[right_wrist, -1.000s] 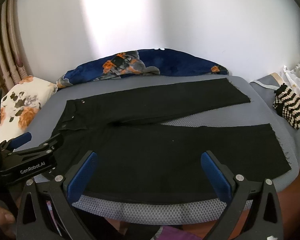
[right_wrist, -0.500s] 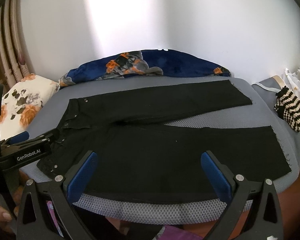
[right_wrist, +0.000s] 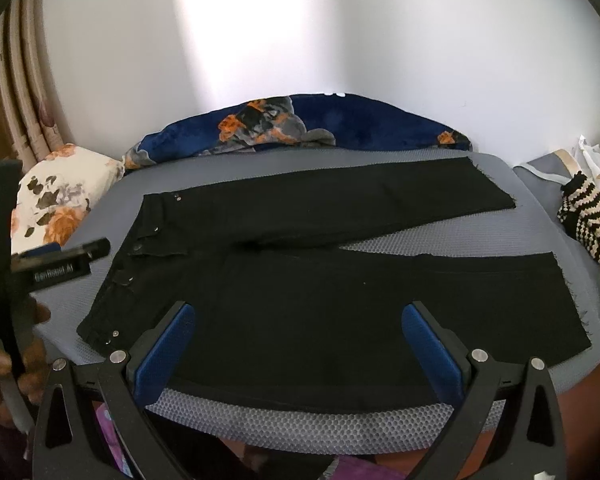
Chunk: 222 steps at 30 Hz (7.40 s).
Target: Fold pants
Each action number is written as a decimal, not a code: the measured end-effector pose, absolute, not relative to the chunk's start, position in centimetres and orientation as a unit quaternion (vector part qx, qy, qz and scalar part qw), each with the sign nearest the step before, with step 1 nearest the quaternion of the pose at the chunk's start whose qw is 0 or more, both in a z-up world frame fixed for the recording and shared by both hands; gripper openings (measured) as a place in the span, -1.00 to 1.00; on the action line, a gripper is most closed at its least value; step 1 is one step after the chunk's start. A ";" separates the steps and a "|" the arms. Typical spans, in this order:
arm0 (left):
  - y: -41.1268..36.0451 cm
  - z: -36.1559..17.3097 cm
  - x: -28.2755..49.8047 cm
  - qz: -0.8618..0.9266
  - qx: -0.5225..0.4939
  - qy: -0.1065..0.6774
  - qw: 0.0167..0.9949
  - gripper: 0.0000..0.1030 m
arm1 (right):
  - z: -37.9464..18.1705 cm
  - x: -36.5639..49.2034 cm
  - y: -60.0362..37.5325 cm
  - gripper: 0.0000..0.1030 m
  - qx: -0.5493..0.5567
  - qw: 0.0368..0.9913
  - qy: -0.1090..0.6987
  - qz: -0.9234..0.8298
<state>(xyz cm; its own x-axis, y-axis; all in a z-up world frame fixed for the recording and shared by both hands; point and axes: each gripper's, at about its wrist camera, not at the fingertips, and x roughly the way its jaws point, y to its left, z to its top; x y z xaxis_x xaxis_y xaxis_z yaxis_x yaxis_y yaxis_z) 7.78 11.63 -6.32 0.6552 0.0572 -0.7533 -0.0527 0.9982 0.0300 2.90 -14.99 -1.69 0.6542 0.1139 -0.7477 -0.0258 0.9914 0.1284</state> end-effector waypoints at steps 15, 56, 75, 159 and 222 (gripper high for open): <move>22.8 -9.8 22.0 0.034 -0.052 0.484 0.873 0.94 | -2.7 6.6 -14.8 0.99 0.052 0.895 0.440 0.047; 22.0 -9.4 17.6 -0.138 -0.180 0.393 0.891 -0.68 | -16.7 36.3 -25.3 0.27 0.485 0.661 0.566 0.092; 23.7 -9.7 13.7 -0.107 -0.237 0.425 0.867 -0.66 | -15.1 27.2 -27.7 -0.88 0.488 0.691 0.526 0.086; 26.9 -18.4 4.3 -0.080 -0.436 0.492 0.749 0.39 | -15.8 7.3 -27.5 -0.88 0.575 0.677 0.438 0.137; 1.2 -10.5 3.7 -0.379 -0.264 0.590 0.662 -0.04 | -18.4 4.0 -33.7 -0.27 0.596 0.720 0.318 0.159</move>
<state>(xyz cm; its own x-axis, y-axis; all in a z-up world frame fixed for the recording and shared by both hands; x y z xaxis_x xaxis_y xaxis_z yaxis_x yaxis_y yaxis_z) 3.74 1.18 -10.50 0.0160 -0.8138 -0.5809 0.1894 0.5729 -0.7975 4.02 -33.70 -18.36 0.7471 0.6083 -0.2679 0.1490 0.2395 0.9594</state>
